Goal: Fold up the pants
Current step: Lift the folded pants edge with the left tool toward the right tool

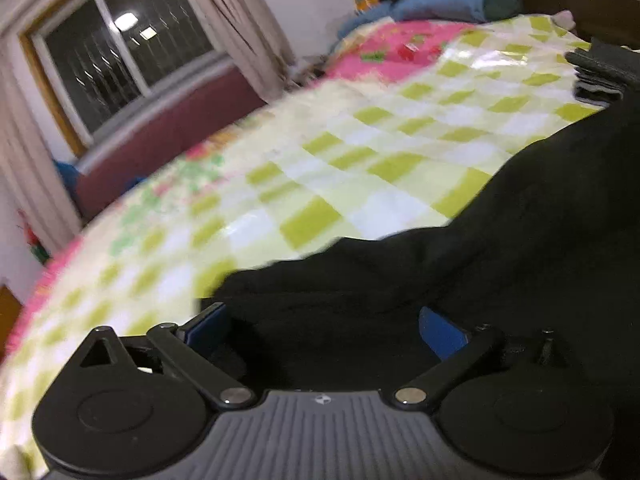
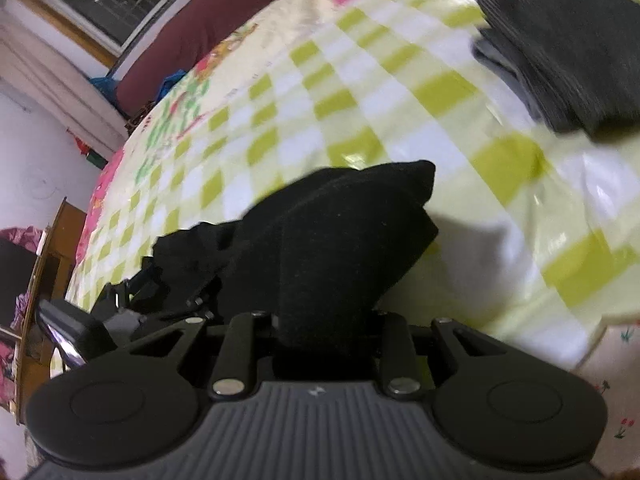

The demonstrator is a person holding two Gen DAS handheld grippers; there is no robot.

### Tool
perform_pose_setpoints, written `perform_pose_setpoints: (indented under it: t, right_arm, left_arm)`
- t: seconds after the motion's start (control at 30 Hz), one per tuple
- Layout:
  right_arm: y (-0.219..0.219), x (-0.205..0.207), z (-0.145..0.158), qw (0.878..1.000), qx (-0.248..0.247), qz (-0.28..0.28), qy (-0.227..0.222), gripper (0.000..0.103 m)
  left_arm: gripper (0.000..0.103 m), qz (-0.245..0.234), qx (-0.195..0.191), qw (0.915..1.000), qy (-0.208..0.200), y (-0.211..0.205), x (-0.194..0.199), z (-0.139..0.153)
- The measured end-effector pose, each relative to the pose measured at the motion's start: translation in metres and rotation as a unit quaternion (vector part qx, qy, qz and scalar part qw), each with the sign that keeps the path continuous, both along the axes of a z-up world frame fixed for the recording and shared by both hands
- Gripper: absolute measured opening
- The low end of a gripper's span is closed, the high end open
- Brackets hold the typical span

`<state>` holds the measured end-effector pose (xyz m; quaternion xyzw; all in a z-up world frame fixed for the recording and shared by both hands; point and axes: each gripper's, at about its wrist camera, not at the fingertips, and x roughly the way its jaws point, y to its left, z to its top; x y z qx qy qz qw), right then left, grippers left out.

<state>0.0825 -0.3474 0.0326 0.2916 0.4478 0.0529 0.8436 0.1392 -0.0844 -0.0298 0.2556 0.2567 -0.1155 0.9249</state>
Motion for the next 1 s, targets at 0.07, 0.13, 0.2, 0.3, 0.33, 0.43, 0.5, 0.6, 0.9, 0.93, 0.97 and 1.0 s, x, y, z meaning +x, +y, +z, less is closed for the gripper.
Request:
perform_pose_setpoints:
  t: [0.07,0.13,0.2,0.3,0.33,0.43,0.5,0.6,0.9,0.93,0.97,1.0]
  right_arm:
    - [0.008,0.003,0.015,1.000,-0.016,0.003,-0.001,0.025]
    - [0.014,0.008,0.023,1.000,-0.020,-0.004,0.009,0.025]
    - [0.021,0.014,0.028,1.000,-0.018,-0.013,0.021,0.025]
    - [0.043,0.023,0.040,0.999,-0.039,-0.017,0.031,0.026]
    - [0.051,0.027,0.046,0.998,-0.048,-0.017,0.033,0.026]
    - [0.082,0.042,0.063,0.995,-0.088,-0.012,0.037,0.026]
    - [0.101,0.054,0.068,0.993,-0.111,-0.006,0.042,0.028]
    - [0.139,0.074,0.068,0.988,-0.148,0.007,0.048,0.029]
    - [0.228,0.126,0.037,0.977,-0.193,0.057,0.072,0.034]
    - [0.234,0.132,0.032,0.976,-0.195,0.056,0.080,0.035]
    - [0.240,0.139,0.027,0.975,-0.194,0.051,0.094,0.040]
    - [0.247,0.146,0.021,0.974,-0.192,0.052,0.107,0.044]
  left_arm:
    - [0.103,0.023,0.033,0.9975,-0.058,0.007,-0.007,0.003]
    - [0.103,0.027,0.078,0.9898,-0.116,0.014,-0.024,-0.003]
    - [0.103,0.006,0.078,0.9910,-0.109,0.020,-0.035,-0.008]
    - [0.103,-0.020,0.073,0.9920,-0.101,0.019,-0.044,-0.017]
    - [0.103,-0.029,0.079,0.9902,-0.111,0.018,-0.047,-0.017]
    - [0.103,-0.048,0.073,0.9863,-0.139,0.022,-0.055,-0.009]
    - [0.103,-0.063,0.044,0.9871,-0.140,0.025,-0.061,0.000]
    - [0.103,-0.116,-0.004,0.9851,-0.126,0.024,-0.077,0.011]
    - [0.103,-0.186,0.006,0.9823,-0.023,0.019,-0.072,-0.002]
    - [0.103,-0.185,-0.001,0.9826,-0.016,0.023,-0.071,-0.001]
    - [0.103,-0.187,-0.005,0.9823,-0.003,0.025,-0.067,-0.001]
    - [0.103,-0.190,-0.006,0.9817,0.009,0.026,-0.064,-0.001]
